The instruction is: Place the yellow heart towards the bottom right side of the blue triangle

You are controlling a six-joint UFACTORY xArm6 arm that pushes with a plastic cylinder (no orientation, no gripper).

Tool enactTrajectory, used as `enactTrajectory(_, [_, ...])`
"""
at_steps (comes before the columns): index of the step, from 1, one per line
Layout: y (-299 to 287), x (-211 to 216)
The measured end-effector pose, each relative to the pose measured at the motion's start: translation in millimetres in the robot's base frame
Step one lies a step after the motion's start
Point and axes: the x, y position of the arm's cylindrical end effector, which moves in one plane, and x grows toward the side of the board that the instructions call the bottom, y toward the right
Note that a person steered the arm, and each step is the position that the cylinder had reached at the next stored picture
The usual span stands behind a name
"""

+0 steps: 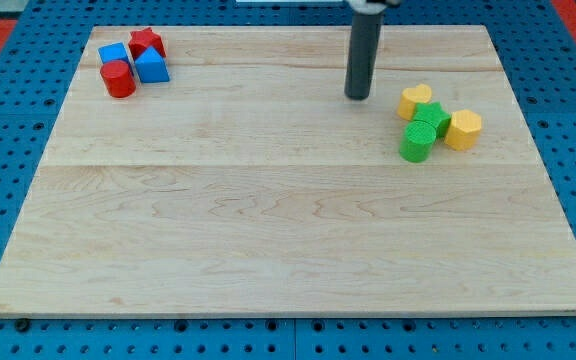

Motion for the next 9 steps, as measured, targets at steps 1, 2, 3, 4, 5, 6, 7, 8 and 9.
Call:
enactTrajectory(1, [44,-54])
enactTrajectory(2, [109,-18])
enactTrajectory(3, [98,26])
enactTrajectory(4, [65,30])
enactTrajectory(5, [27,39])
enactTrajectory(6, [36,68])
enactTrajectory(7, [38,89])
enactTrajectory(8, [-30,90])
enactTrajectory(9, [-55,68])
